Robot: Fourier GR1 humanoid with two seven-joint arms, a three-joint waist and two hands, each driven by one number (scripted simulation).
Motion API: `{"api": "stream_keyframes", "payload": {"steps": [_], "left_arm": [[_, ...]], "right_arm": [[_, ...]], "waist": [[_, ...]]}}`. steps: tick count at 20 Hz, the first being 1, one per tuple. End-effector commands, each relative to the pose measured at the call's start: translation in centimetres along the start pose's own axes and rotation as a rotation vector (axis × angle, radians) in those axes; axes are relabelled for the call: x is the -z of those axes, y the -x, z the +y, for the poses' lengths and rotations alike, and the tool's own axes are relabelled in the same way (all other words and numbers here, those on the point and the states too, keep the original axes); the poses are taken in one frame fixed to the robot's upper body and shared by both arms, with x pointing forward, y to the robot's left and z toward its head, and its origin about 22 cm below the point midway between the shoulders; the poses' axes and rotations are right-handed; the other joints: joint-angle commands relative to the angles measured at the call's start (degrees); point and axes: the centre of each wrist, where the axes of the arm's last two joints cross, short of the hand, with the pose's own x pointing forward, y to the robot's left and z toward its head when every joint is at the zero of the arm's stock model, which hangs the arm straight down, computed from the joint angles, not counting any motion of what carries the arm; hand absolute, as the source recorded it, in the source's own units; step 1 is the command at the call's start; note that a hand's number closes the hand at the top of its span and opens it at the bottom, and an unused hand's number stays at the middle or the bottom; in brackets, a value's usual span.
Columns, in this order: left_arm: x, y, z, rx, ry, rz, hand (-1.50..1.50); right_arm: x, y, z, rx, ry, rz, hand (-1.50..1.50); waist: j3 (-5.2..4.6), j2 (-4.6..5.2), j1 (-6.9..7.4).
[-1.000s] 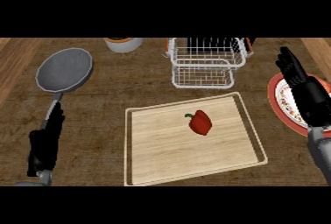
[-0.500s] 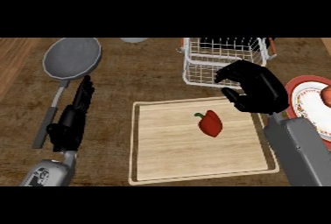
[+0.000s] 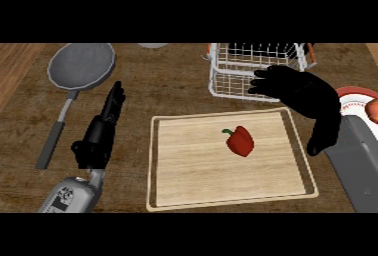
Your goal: Pick the bell pepper from the tray and place it in the tiered basket
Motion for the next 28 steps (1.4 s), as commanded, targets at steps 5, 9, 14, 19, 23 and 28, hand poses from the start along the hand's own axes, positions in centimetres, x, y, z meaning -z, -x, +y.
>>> {"api": "stream_keyframes", "payload": {"steps": [5, 9, 14, 19, 23, 28], "left_arm": [[-0.1, 0.1, -0.7, -0.001, -0.004, 0.024, 0.00], [-0.3, 0.4, -0.3, 0.019, -0.024, 0.026, 0.00], [-0.5, 0.3, -0.5, -0.001, -0.035, 0.034, 0.00], [-0.2, 0.1, -0.2, 0.009, -0.022, 0.023, 0.00], [-0.9, 0.3, -1.5, 0.005, -0.018, 0.034, 0.00], [-0.6, 0.9, -0.5, 0.014, -0.057, 0.029, 0.00]], "right_arm": [[0.7, -14.6, 0.4, -0.502, -0.353, 0.218, -1.50], [3.5, -20.4, 4.7, -0.802, -0.431, 0.260, -1.50], [6.0, -21.0, 9.6, -1.067, -0.508, 0.341, -1.50], [7.1, -18.3, 11.5, -1.169, -0.570, 0.403, -1.50], [7.2, -16.2, 11.0, -1.164, -0.586, 0.435, -1.50], [8.0, -13.6, 12.7, -1.242, -0.620, 0.420, -1.50]], "waist": [[-0.13, -0.88, -1.33], [-0.10, -1.26, -1.40], [-0.09, -1.17, -1.71], [-0.19, -0.88, -1.73], [-0.23, -0.96, -1.93], [-0.33, -1.33, -2.78]]}}
